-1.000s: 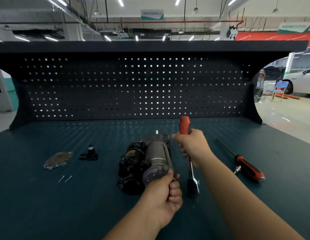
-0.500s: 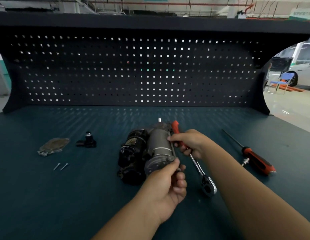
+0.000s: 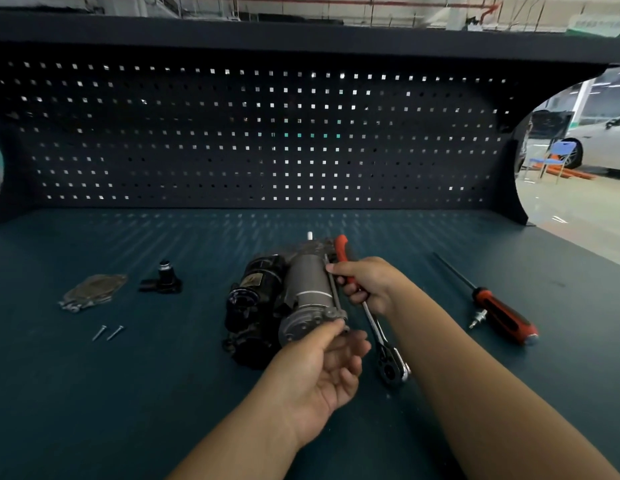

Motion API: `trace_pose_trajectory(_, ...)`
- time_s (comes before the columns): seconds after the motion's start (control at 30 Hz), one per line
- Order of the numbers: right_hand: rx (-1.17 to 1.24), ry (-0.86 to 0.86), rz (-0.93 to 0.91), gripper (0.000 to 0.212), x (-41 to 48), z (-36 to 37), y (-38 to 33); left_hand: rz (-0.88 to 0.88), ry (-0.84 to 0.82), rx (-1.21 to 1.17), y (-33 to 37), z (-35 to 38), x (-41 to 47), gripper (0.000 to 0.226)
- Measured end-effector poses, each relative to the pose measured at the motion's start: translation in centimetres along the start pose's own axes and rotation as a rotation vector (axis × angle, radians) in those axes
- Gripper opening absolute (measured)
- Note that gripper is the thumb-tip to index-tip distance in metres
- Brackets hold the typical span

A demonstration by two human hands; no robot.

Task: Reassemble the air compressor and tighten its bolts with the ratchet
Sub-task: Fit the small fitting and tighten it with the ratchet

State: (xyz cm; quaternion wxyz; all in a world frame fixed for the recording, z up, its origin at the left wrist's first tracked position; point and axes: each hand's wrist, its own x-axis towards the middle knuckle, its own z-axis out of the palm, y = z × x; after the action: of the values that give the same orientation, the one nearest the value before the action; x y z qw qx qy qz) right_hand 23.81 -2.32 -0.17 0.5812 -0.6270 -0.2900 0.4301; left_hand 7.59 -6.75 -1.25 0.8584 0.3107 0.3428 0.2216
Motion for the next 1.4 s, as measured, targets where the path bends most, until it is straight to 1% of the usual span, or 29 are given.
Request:
trace_pose_trajectory(0.1, 0.03, 0.02, 0.01, 0.024, 0.2, 0.0, 0.3, 0.001, -0.004, -0.008, -0.1, 0.1, 0.0, 0.027)
trace_pose_trajectory(0.47, 0.086, 0.049, -0.003, 0.025, 0.4, 0.3, 0.6, 0.023, -0.02, -0.108, -0.4, 0.3, 0.1, 0.024)
trace_pose_trajectory(0.63, 0.092, 0.069, -0.008, 0.022, 0.4, 0.4, 0.6, 0.033, -0.024, -0.139, -0.4, 0.2, 0.1, 0.026)
trace_pose_trajectory(0.9, 0.116, 0.072, -0.011, 0.021, 0.3, 0.6, 0.5, 0.067, -0.07, -0.122, -0.5, 0.1, 0.3, 0.037)
trace_pose_trajectory(1.1, 0.159, 0.103, -0.005, 0.02, 0.6, 0.8, 0.7, 0.052, -0.083, -0.163, -0.5, 0.1, 0.4, 0.032)
trace_pose_trajectory(1.2, 0.149, 0.111, -0.054, 0.023, 0.5, 0.7, 0.8, 0.035, -0.09, -0.207, -0.5, 0.1, 0.6, 0.032)
trace_pose_trajectory(1.27, 0.076, 0.12, -0.125, 0.025, -0.2, 0.4, 0.3, 0.027, -0.097, -0.219, -0.5, 0.1, 0.6, 0.027)
trace_pose_trajectory(1.3, 0.025, 0.128, -0.167, 0.029, -0.7, 0.1, 0.0, 0.023, -0.1, -0.221, -0.4, 0.1, 0.5, 0.024)
trace_pose_trajectory(1.4, -0.129, 0.194, -0.308, 0.052, -3.1, -0.8, -1.3, 0.01, -0.111, -0.22, -0.3, 0.1, 0.4, 0.025)
